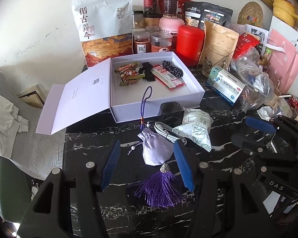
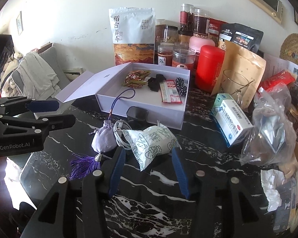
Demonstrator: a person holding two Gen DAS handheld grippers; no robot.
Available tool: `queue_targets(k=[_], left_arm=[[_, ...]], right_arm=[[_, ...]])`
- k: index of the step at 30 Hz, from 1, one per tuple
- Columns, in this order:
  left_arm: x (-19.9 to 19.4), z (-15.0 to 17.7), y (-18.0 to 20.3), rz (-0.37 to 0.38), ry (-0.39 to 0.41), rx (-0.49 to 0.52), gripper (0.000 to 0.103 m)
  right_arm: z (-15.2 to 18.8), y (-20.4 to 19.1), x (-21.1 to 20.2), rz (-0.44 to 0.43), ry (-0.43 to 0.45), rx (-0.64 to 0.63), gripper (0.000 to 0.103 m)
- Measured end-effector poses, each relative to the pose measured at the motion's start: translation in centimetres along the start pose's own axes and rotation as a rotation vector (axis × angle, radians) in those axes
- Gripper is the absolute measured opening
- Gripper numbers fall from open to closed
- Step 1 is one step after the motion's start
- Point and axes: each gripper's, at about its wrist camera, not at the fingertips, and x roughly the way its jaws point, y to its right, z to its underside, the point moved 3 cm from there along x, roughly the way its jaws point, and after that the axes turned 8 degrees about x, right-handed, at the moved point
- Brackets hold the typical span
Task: Organize objects
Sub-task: 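Reach the left tool to the lavender pouch while the right tool reaches the white patterned packet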
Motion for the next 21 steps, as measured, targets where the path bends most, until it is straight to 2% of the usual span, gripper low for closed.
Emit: queue_targets(k=[5, 7, 10, 21], left_arm=[[1.2, 1.4, 0.4, 0.016, -0.014, 0.014, 0.054], [1.8, 1.9, 0.6, 0.031, -0.017, 0.013, 0.054], [3.0, 2.3, 0.6, 0.057, -0.024, 0.013, 0.054], [8.9, 3.0, 0.2, 0.116, -0.116, -0.019, 0.056]], right_arm=[[1.2, 0.2, 1.3, -0.017, -0.02, 0.003, 0.054], [1.5, 0.4, 1.7, -0.031, -0.019, 0.008, 0.063], [1.7, 0.7, 2.6, -0.064, -0.017, 0.028, 0.071], [1.1, 2.0, 6.5, -0.045, -0.052, 0.052, 0.081]])
